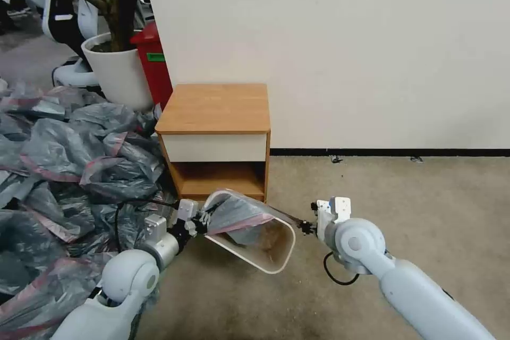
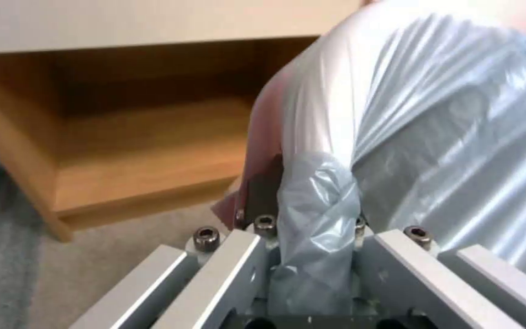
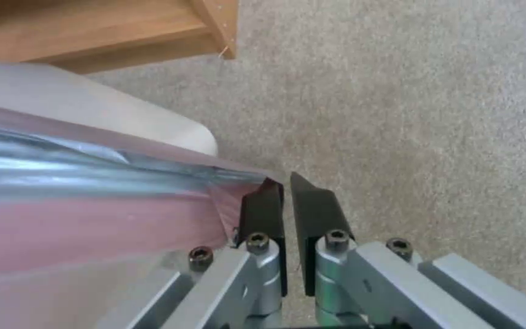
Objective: Pick up the garbage bag from the table and place it over the trash can.
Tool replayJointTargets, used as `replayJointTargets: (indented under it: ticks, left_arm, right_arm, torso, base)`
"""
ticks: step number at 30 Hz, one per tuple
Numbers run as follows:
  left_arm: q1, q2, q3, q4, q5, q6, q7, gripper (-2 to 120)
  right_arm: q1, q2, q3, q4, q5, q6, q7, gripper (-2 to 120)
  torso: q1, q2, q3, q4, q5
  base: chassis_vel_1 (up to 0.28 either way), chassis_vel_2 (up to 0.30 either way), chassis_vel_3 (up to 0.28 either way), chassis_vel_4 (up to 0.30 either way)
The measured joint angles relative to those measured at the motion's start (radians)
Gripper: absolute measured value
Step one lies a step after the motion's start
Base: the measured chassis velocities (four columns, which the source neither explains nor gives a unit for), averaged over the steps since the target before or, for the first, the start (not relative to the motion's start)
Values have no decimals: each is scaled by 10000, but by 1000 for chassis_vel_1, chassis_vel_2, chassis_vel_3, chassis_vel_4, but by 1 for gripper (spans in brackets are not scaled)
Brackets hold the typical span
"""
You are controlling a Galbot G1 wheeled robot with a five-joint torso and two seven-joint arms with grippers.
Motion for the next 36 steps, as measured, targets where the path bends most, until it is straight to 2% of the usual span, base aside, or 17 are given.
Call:
replayJointTargets:
  ticks: [1, 2, 4, 5, 8, 16, 22, 28, 31, 36]
  left_arm:
    - [0, 0, 0, 0, 0, 0, 0, 3]
    - [-62, -52, 55, 45, -89, -62, -297, 3]
    - [-69, -59, 63, 50, -99, -67, -333, 3]
    - [-134, -136, 136, 90, -162, -183, -645, 3]
    - [-210, -278, 251, 170, -165, -368, -1029, 3]
    - [-363, -567, 485, 337, -148, -582, -1859, 3]
    - [-453, -718, 556, 481, 79, -687, -2198, 3]
    - [-488, -840, 533, 539, 291, -736, -2284, 3]
    - [-551, -854, 533, 534, 106, -687, -2560, 3]
    - [-610, -950, 713, 274, -819, -303, -3192, 3]
  right_arm:
    - [0, 0, 0, 0, 0, 0, 0, 5]
    - [-61, -70, 69, 89, 59, -25, -21, 5]
    - [-68, -77, 77, 99, 69, -28, -22, 5]
    - [-116, -122, 150, 183, 143, -60, -30, 5]
    - [-180, -131, 254, 285, 219, -91, -31, 6]
    - [-547, -34, 458, 573, 298, -113, -29, 6]
    - [-936, 142, 695, 789, 208, -116, -47, 5]
    - [-1245, 389, 797, 842, -299, 108, -184, 6]
    - [-1373, 513, 813, 845, -535, 224, -256, 0]
    - [-1455, 854, 734, 980, -875, 494, -329, 0]
  torso:
    - [0, 0, 0, 0, 0]
    - [0, 0, 0, 0, -1]
    - [0, 0, 0, 0, -2]
    - [0, 0, 0, 0, -1]
    - [1, 0, 0, 1, -1]
    - [0, 0, 0, 0, -1]
    - [1, 0, 0, 0, -2]
    - [1, 0, 0, 0, -2]
    - [1, -1, 1, 0, 0]
    - [1, 0, -1, 0, -2]
  base:
    - [0, 0, 0, 0]
    - [0, 0, 0, 0]
    - [0, 0, 0, 0]
    - [0, 0, 0, 0]
    - [0, 0, 0, 0]
    - [0, 0, 0, 0]
    - [0, 0, 0, 0]
    - [0, 0, 0, 0]
    - [0, 0, 0, 0]
    - [0, 0, 0, 0]
